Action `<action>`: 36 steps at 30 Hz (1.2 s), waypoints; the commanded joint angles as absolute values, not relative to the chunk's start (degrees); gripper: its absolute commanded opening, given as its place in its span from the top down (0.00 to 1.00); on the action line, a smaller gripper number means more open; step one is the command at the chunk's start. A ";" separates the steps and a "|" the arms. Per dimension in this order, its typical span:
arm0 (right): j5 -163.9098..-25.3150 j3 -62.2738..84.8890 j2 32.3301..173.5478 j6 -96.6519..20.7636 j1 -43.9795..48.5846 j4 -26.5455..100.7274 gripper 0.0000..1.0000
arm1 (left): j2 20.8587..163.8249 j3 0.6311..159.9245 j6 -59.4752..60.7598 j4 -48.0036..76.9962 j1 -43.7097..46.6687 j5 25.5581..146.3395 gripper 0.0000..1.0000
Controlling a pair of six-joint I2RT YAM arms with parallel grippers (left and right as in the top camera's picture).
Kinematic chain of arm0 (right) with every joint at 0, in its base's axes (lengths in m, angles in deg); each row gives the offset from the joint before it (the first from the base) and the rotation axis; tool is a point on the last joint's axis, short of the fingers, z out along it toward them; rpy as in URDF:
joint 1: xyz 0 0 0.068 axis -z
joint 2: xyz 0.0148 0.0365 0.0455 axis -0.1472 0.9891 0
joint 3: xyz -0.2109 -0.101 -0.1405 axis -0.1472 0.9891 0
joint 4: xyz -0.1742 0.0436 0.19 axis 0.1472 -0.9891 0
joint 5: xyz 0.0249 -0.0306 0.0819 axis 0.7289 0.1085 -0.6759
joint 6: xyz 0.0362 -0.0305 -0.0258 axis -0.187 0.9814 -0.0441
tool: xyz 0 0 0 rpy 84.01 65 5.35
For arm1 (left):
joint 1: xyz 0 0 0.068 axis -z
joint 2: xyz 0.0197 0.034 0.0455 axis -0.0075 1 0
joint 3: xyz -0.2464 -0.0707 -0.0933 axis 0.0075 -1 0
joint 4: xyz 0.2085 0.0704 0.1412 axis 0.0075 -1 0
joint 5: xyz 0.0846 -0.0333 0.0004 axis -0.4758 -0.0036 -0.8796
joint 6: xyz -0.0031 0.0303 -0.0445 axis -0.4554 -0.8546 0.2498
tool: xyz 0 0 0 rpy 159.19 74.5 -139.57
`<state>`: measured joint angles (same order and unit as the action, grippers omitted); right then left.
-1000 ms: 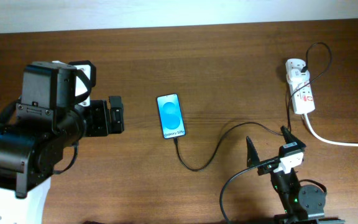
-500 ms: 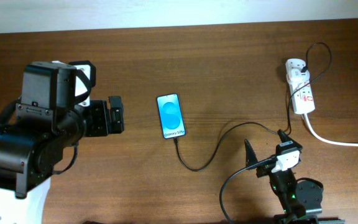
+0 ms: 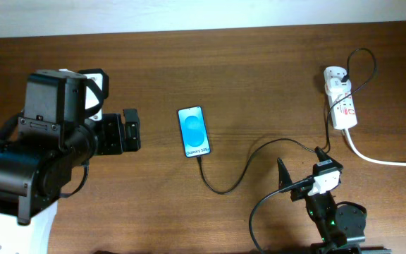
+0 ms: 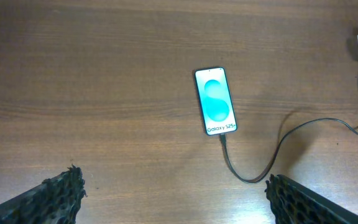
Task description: Plug charger to phone and switch on socket
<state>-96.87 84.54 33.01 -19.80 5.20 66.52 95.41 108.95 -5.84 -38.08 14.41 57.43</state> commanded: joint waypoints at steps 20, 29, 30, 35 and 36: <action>-96.39 84.87 32.53 -20.50 4.72 66.19 0.02 | 56.40 60.10 -16.09 6.99 4.27 54.45 0.01; -96.39 84.87 32.53 -20.50 4.72 66.19 0.02 | 41.82 34.27 -27.61 34.48 4.22 58.80 0.00; -96.39 84.87 32.53 -20.50 4.72 66.19 0.02 | 40.55 32.11 -28.09 36.98 4.22 58.76 0.01; -96.39 84.87 32.53 -20.50 4.72 66.19 0.02 | 34.17 21.05 -30.41 46.35 3.35 58.78 0.01; -96.39 84.87 32.53 -20.50 4.72 66.19 0.02 | 33.08 19.25 -30.41 47.07 3.22 58.74 0.01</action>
<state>-96.68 84.56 33.01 -19.85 5.20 66.50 35.92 23.56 -28.44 45.63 4.05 58.10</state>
